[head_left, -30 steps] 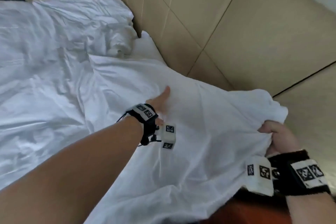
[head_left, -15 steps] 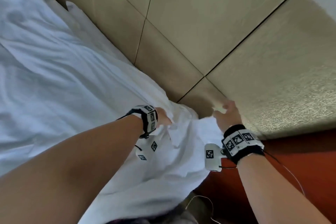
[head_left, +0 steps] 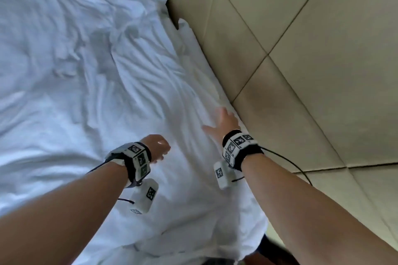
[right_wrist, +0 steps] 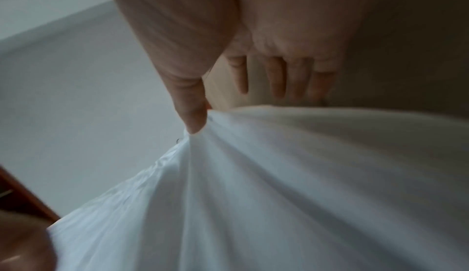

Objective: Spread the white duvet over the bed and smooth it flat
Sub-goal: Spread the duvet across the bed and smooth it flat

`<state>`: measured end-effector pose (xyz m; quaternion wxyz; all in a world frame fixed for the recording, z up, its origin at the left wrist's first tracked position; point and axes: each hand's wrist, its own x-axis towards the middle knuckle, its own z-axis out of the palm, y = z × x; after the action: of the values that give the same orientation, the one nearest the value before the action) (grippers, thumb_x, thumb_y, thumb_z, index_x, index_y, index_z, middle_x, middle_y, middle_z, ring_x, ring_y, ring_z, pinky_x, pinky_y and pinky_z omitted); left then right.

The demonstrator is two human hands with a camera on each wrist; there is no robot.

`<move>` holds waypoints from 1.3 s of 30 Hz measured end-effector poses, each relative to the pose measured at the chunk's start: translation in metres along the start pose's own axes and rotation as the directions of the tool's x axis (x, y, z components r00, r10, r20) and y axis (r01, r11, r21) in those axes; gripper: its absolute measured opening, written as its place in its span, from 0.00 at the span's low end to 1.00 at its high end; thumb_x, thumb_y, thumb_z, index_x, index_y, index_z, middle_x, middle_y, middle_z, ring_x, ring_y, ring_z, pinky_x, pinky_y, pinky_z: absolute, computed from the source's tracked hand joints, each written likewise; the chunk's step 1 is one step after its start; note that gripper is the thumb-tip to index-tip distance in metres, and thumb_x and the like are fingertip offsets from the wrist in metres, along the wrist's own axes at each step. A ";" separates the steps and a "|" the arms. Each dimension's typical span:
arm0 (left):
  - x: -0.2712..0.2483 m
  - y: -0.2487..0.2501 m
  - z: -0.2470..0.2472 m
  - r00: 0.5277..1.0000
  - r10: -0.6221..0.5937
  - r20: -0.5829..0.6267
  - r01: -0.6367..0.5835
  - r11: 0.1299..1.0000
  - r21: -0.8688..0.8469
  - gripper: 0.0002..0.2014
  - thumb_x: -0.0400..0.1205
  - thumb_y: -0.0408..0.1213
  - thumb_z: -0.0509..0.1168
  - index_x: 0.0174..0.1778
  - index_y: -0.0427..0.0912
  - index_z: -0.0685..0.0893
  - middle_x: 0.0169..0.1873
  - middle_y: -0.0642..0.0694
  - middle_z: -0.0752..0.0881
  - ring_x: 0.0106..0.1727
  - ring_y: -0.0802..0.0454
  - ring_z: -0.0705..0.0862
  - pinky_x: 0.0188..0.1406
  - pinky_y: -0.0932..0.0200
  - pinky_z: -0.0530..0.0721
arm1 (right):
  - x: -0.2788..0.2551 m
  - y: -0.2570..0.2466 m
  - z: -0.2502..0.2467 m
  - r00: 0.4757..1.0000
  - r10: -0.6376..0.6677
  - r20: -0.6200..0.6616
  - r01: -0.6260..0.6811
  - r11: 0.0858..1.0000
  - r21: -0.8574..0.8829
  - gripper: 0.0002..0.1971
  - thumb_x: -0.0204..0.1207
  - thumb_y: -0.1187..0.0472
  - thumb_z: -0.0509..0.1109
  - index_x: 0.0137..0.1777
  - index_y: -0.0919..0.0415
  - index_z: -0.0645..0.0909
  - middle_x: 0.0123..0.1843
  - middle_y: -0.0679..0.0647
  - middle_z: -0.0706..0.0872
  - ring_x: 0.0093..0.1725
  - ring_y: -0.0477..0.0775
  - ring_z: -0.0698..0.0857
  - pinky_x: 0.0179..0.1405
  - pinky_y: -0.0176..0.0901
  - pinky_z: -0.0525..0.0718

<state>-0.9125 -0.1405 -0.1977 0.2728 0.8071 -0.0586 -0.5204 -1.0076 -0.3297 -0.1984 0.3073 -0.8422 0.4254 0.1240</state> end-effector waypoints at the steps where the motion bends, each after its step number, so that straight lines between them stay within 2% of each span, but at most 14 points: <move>1: 0.001 -0.001 -0.011 0.999 -0.028 -0.035 0.027 0.999 -0.032 0.05 0.84 0.32 0.59 0.45 0.41 0.79 0.41 0.41 0.84 0.41 0.43 0.81 0.34 0.60 0.76 | 0.026 -0.018 0.003 0.999 -0.035 0.001 0.035 0.999 -0.009 0.45 0.66 0.41 0.74 0.79 0.51 0.57 0.81 0.58 0.60 0.80 0.62 0.62 0.76 0.60 0.67; 4: 0.010 0.005 -0.036 0.991 -0.074 -0.113 0.061 0.992 -0.110 0.09 0.83 0.29 0.58 0.38 0.43 0.77 0.38 0.41 0.80 0.33 0.46 0.76 0.28 0.62 0.70 | 0.094 -0.061 0.006 0.997 -0.071 -0.006 0.071 0.997 -0.007 0.57 0.61 0.36 0.76 0.82 0.46 0.43 0.85 0.58 0.50 0.84 0.61 0.50 0.80 0.64 0.57; 6: 0.021 0.015 -0.047 0.984 -0.079 -0.158 0.061 0.992 -0.114 0.07 0.83 0.29 0.58 0.41 0.42 0.78 0.41 0.39 0.80 0.31 0.48 0.75 0.28 0.62 0.69 | 0.123 -0.075 0.011 0.999 -0.036 0.036 0.035 0.999 0.016 0.56 0.60 0.37 0.76 0.82 0.48 0.46 0.81 0.58 0.62 0.81 0.63 0.60 0.78 0.62 0.62; 10: 0.052 0.036 -0.052 0.963 -0.085 -0.256 0.076 0.996 -0.046 0.04 0.80 0.35 0.62 0.40 0.45 0.81 0.45 0.40 0.87 0.40 0.43 0.85 0.39 0.56 0.83 | 0.145 -0.068 0.011 0.984 -0.172 0.056 0.164 0.978 0.126 0.19 0.73 0.55 0.69 0.62 0.61 0.74 0.61 0.61 0.85 0.61 0.64 0.84 0.57 0.45 0.81; 13: 0.075 0.062 -0.047 0.944 -0.034 -0.329 0.085 0.986 0.141 0.13 0.79 0.45 0.64 0.59 0.49 0.79 0.60 0.42 0.85 0.60 0.43 0.84 0.62 0.51 0.82 | 0.156 -0.016 -0.030 0.983 -0.157 -0.099 0.160 0.987 0.022 0.09 0.76 0.62 0.64 0.51 0.66 0.79 0.52 0.67 0.86 0.53 0.68 0.85 0.50 0.47 0.82; 15: 0.086 0.080 -0.045 0.937 -0.004 -0.350 0.085 0.973 0.215 0.23 0.81 0.48 0.62 0.73 0.48 0.70 0.68 0.43 0.78 0.66 0.43 0.80 0.65 0.52 0.78 | 0.160 0.013 -0.044 0.997 -0.038 -0.061 0.037 0.999 -0.016 0.10 0.77 0.63 0.63 0.52 0.69 0.80 0.53 0.70 0.86 0.55 0.69 0.85 0.50 0.48 0.80; 18: 0.102 0.100 -0.043 0.934 0.039 -0.355 0.057 0.965 0.257 0.29 0.82 0.49 0.60 0.79 0.49 0.62 0.76 0.43 0.68 0.72 0.41 0.75 0.69 0.48 0.77 | 0.166 -0.002 -0.038 0.998 0.045 0.042 -0.040 0.991 -0.124 0.16 0.77 0.65 0.62 0.64 0.66 0.76 0.64 0.67 0.82 0.64 0.66 0.81 0.60 0.48 0.78; 22: 0.117 0.093 -0.044 0.943 0.100 -0.318 0.010 0.945 0.326 0.27 0.84 0.48 0.58 0.80 0.50 0.63 0.80 0.49 0.64 0.78 0.47 0.68 0.79 0.51 0.67 | 0.203 -0.071 -0.048 0.989 -0.107 -0.100 0.109 0.994 0.007 0.37 0.70 0.57 0.66 0.79 0.49 0.56 0.77 0.57 0.64 0.75 0.65 0.66 0.75 0.61 0.66; 26: 0.112 0.058 -0.050 0.929 0.102 -0.357 0.023 0.944 0.330 0.25 0.84 0.47 0.58 0.78 0.49 0.65 0.79 0.51 0.66 0.79 0.50 0.67 0.80 0.54 0.64 | 0.244 -0.135 -0.036 0.993 -0.106 0.054 0.097 0.984 0.152 0.49 0.67 0.40 0.70 0.82 0.46 0.45 0.82 0.57 0.58 0.78 0.65 0.66 0.74 0.59 0.70; 29: 0.106 0.032 -0.058 0.924 0.008 -0.381 0.118 0.944 0.307 0.25 0.84 0.47 0.59 0.78 0.49 0.66 0.79 0.49 0.66 0.78 0.49 0.68 0.79 0.52 0.66 | 0.254 -0.161 -0.015 0.984 -0.163 0.069 0.162 0.987 0.027 0.36 0.72 0.49 0.70 0.77 0.60 0.59 0.72 0.64 0.75 0.67 0.67 0.78 0.59 0.50 0.78; 31: 0.104 0.020 -0.066 0.921 -0.053 -0.386 0.176 0.940 0.293 0.26 0.83 0.48 0.59 0.78 0.48 0.66 0.79 0.47 0.67 0.77 0.47 0.69 0.78 0.51 0.68 | 0.255 -0.166 -0.025 0.947 -0.320 0.039 0.322 0.942 -0.093 0.19 0.78 0.58 0.65 0.67 0.66 0.73 0.64 0.66 0.81 0.62 0.67 0.81 0.57 0.48 0.79; 33: 0.105 0.016 -0.075 0.910 -0.078 -0.406 0.202 0.941 0.271 0.26 0.83 0.47 0.59 0.78 0.48 0.65 0.78 0.46 0.68 0.76 0.45 0.71 0.75 0.50 0.70 | 0.268 -0.155 -0.057 0.933 -0.356 -0.058 0.345 0.928 -0.138 0.15 0.82 0.60 0.61 0.61 0.70 0.78 0.61 0.69 0.83 0.61 0.68 0.81 0.58 0.49 0.78; 36: 0.108 0.010 -0.087 0.892 -0.091 -0.444 0.213 0.949 0.231 0.26 0.83 0.47 0.59 0.78 0.47 0.66 0.78 0.45 0.68 0.75 0.45 0.72 0.73 0.49 0.72 | 0.282 -0.127 -0.080 0.975 -0.201 -0.092 0.178 0.961 -0.214 0.17 0.82 0.60 0.60 0.65 0.71 0.77 0.65 0.70 0.81 0.65 0.68 0.80 0.60 0.51 0.78; 39: 0.113 0.003 -0.085 0.886 -0.119 -0.449 0.228 0.954 0.196 0.27 0.82 0.46 0.60 0.78 0.49 0.66 0.78 0.45 0.68 0.75 0.44 0.73 0.73 0.50 0.71 | 0.268 -0.150 -0.046 0.957 -0.275 -0.095 0.214 0.887 -0.409 0.24 0.80 0.62 0.60 0.76 0.64 0.65 0.76 0.67 0.69 0.74 0.68 0.70 0.70 0.58 0.72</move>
<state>-0.7864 -0.1531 -0.2612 0.1298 0.9313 0.0130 -0.3400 -0.7279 -0.4621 -0.2269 0.1115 -0.9405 0.3039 0.1033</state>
